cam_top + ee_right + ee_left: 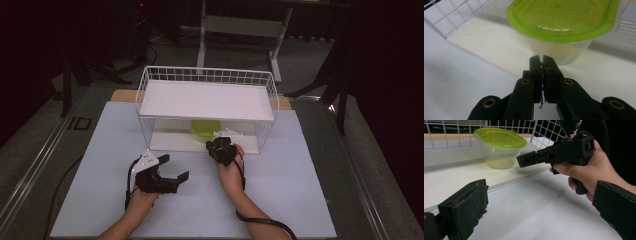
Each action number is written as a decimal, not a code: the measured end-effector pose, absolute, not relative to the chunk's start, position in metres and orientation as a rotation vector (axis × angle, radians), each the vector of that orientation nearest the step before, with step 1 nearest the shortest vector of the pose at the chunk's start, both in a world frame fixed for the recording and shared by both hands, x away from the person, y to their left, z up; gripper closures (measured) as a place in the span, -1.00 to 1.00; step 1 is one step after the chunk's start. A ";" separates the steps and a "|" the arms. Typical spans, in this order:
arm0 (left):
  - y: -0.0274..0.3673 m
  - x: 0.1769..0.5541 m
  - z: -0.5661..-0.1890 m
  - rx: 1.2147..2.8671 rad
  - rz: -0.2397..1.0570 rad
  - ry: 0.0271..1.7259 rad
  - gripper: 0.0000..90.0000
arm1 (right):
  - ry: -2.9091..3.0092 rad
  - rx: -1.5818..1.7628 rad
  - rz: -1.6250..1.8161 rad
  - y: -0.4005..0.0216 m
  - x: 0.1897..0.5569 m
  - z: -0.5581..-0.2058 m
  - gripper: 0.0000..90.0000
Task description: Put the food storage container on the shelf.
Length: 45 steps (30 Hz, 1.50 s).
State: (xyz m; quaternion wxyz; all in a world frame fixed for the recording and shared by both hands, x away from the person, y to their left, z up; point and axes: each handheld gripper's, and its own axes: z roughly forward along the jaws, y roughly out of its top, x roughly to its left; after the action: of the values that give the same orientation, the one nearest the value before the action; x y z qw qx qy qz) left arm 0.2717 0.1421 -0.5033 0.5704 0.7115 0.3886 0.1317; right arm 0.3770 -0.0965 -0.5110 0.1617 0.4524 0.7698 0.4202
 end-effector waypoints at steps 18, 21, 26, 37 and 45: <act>0.136 0.267 -0.488 1.652 0.278 0.822 -0.98 | 2.234 1.087 1.381 -0.124 0.316 -0.485 -0.46; 0.135 0.266 -0.486 1.636 0.285 0.813 -0.97 | 2.234 1.060 1.389 -0.129 0.311 -0.483 -0.57; 0.133 0.269 -0.480 1.662 0.293 0.791 -0.97 | 2.227 1.067 1.394 -0.138 0.308 -0.483 -0.65; 0.144 0.263 -0.482 1.702 0.266 0.745 -0.98 | 2.181 1.074 1.423 -0.176 0.294 -0.482 -0.65; 0.155 0.257 -0.482 1.710 0.267 0.747 -0.98 | 2.161 1.093 1.417 -0.199 0.284 -0.479 -0.66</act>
State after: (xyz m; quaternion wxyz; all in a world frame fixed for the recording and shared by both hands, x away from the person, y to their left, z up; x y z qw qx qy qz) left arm 0.2568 0.1554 -0.4822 0.5876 0.7340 0.3207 0.1145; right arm 0.2840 -0.1986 -0.4790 0.1670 0.3841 0.7593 0.4980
